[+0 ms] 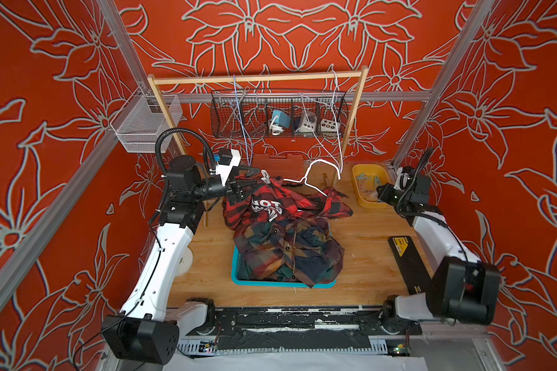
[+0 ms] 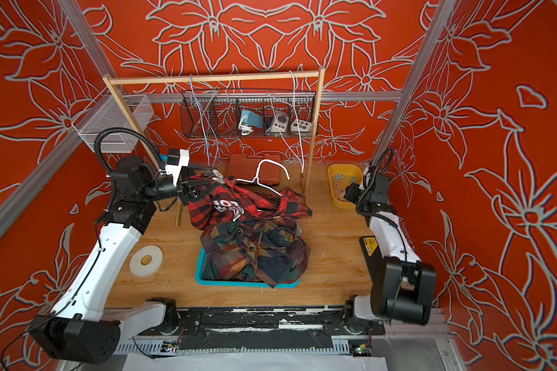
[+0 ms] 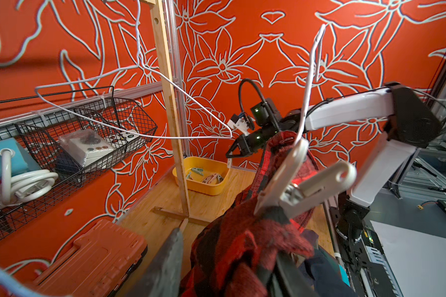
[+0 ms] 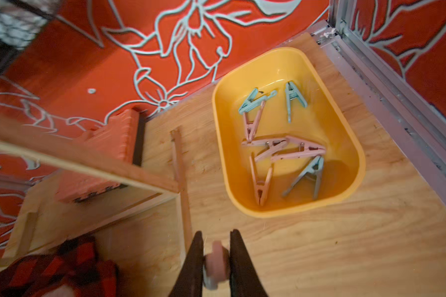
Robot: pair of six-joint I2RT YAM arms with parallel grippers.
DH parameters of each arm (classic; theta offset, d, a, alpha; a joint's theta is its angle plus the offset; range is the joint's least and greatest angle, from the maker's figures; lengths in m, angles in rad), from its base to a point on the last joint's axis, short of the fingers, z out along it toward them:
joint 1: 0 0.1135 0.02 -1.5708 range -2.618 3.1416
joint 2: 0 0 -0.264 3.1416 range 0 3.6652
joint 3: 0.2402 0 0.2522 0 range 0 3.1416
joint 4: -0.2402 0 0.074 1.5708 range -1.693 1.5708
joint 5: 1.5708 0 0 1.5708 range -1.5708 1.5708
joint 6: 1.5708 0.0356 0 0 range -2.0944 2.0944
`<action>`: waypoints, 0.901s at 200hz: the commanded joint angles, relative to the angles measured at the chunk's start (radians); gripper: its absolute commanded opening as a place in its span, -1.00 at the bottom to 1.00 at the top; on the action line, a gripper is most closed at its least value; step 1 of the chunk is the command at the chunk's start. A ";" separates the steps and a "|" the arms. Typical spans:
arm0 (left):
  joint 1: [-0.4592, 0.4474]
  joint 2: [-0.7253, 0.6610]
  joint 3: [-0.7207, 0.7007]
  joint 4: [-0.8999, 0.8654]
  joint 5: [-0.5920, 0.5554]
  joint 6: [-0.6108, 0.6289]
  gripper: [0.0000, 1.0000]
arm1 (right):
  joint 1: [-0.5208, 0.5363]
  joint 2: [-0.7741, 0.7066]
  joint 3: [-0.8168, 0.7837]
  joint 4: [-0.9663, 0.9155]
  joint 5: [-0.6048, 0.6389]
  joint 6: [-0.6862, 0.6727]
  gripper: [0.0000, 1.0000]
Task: Remove the clothespins securing long-sleeve shirts to the hanger
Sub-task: Place the clamp in the storage box, then remove the clamp from the hanger.
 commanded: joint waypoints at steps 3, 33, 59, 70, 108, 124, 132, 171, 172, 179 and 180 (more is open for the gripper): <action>-0.015 -0.019 0.021 0.008 -0.001 0.021 -1.00 | -0.002 0.164 0.164 0.031 0.083 -0.005 -0.27; -0.021 -0.010 0.014 0.021 -0.003 0.013 -1.00 | -0.003 0.271 0.290 -0.014 0.068 -0.029 0.00; -0.021 -0.003 0.010 0.025 -0.008 0.017 -1.00 | -0.002 0.131 0.210 0.025 -0.008 -0.037 0.03; -0.021 0.002 0.010 0.025 -0.007 0.017 -1.00 | -0.003 0.023 0.124 0.088 -0.126 -0.037 0.02; -0.019 0.018 0.020 0.023 0.001 0.018 -1.00 | 0.058 -0.460 -0.220 0.481 -0.670 -0.011 0.03; -0.018 0.018 0.013 0.032 0.005 0.015 -1.00 | 0.178 -0.644 -0.263 0.337 -0.687 -0.213 0.09; -0.019 0.017 0.010 0.039 0.004 0.008 -1.00 | 0.242 -0.694 -0.245 0.207 -0.660 -0.314 0.11; -0.019 0.010 0.006 0.040 0.010 0.004 -1.00 | 0.365 -0.699 -0.118 -0.092 -0.641 -0.522 0.13; -0.019 0.010 0.006 0.040 0.011 0.004 -1.00 | 0.366 -0.698 -0.117 -0.093 -0.642 -0.524 0.13; -0.019 0.008 0.006 0.039 0.014 0.004 -1.00 | 0.378 -0.692 -0.113 -0.088 -0.635 -0.523 0.13; -0.019 0.007 0.006 0.039 0.015 0.003 -1.00 | 0.379 -0.691 -0.113 -0.087 -0.634 -0.523 0.13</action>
